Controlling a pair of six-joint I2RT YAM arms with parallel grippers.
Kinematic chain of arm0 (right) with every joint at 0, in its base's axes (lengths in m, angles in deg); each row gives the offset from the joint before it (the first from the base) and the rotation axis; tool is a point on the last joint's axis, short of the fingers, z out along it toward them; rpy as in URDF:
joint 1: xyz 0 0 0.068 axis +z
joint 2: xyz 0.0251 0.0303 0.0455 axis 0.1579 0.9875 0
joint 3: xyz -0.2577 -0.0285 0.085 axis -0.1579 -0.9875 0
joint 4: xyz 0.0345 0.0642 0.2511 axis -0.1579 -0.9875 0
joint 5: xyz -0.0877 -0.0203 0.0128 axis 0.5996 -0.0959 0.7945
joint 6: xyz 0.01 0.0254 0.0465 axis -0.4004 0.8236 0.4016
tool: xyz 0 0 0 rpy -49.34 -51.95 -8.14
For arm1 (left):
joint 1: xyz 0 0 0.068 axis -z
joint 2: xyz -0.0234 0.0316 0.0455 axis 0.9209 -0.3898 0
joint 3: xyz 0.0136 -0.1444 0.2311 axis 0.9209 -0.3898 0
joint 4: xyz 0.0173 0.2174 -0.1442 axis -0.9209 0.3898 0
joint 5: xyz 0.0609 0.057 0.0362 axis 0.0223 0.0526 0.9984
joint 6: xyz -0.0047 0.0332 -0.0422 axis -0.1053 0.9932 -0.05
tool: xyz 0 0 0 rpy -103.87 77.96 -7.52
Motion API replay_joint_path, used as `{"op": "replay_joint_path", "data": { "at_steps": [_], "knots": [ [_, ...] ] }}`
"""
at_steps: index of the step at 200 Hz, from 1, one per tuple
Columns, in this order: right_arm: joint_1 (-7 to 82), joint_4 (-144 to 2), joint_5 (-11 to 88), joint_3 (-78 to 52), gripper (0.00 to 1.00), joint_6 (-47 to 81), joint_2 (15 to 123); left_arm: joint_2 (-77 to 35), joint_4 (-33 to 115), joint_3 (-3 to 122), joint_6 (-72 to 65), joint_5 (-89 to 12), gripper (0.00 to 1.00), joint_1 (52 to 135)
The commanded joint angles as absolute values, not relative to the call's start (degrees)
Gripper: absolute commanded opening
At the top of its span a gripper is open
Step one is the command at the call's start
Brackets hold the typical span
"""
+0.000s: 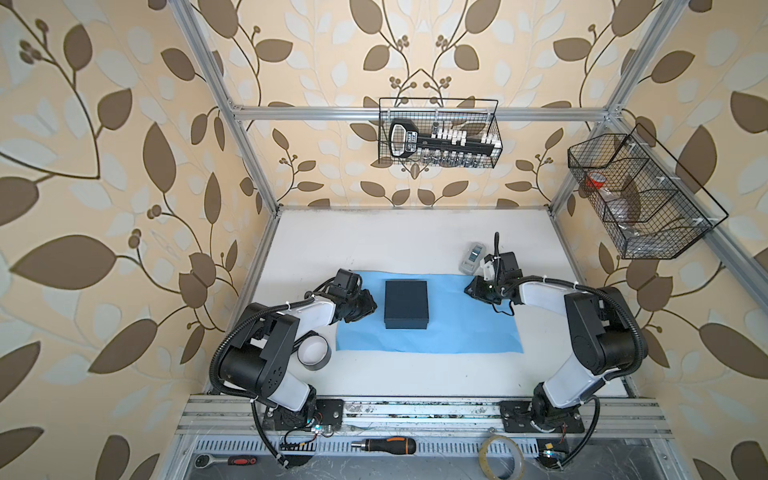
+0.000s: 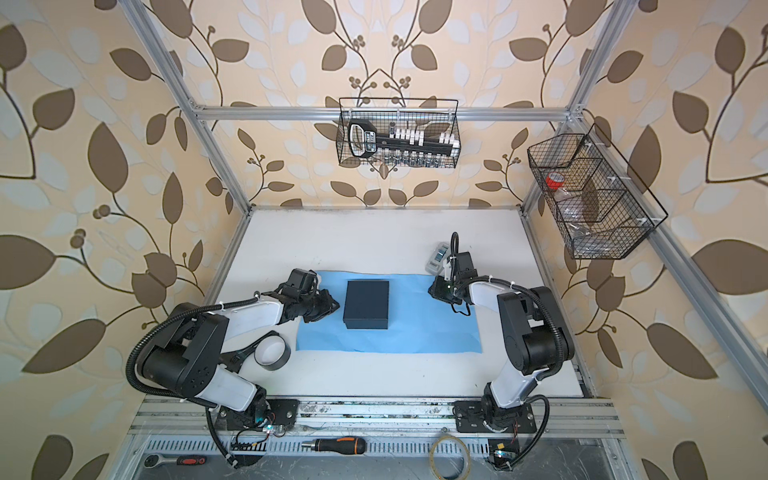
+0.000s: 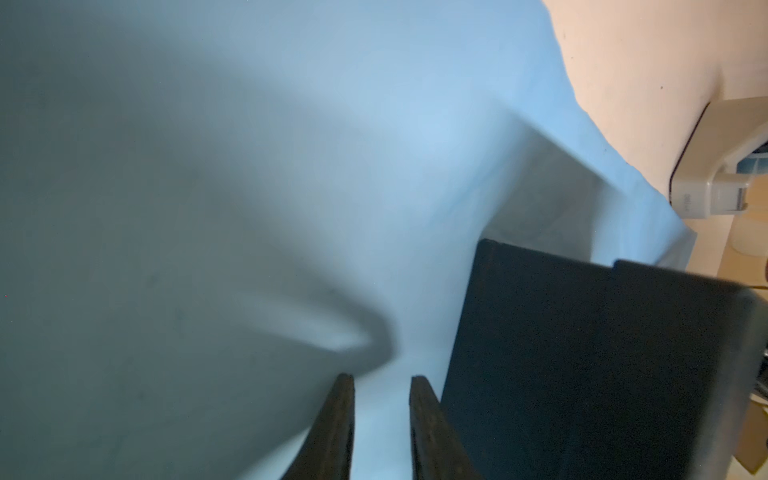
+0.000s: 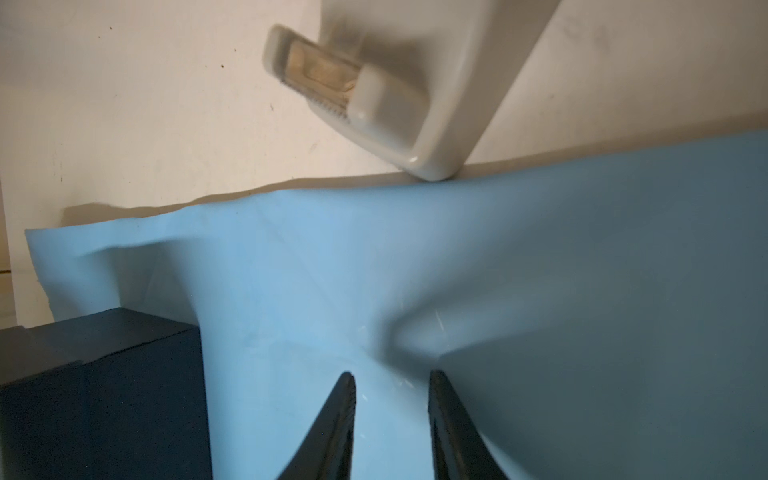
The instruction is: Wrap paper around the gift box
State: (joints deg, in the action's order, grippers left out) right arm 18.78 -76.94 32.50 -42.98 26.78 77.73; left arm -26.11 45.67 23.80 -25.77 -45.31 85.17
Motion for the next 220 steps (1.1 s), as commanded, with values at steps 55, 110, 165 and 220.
{"op": "replay_joint_path", "data": {
  "at_steps": [55,110,165,220],
  "knots": [
    [20.85,-78.7,33.25,-46.74,0.33,27.75,74.32,-23.62,50.81,23.42,-23.85,-38.33,0.27,85.25],
    [21.95,-78.08,33.18,-47.28,0.34,27.75,74.41,-23.11,50.74,20.42,-23.23,-37.71,0.27,84.35],
    [23.5,-79.35,35.75,-48.0,0.38,26.65,70.29,-19.33,51.99,18.42,-22.67,-36.94,0.27,82.91],
    [32.42,-78.8,36.16,-51.53,0.42,28.58,67.08,-18.46,52.04,17.79,-22.93,-37.42,0.27,81.41]
  ]
}}
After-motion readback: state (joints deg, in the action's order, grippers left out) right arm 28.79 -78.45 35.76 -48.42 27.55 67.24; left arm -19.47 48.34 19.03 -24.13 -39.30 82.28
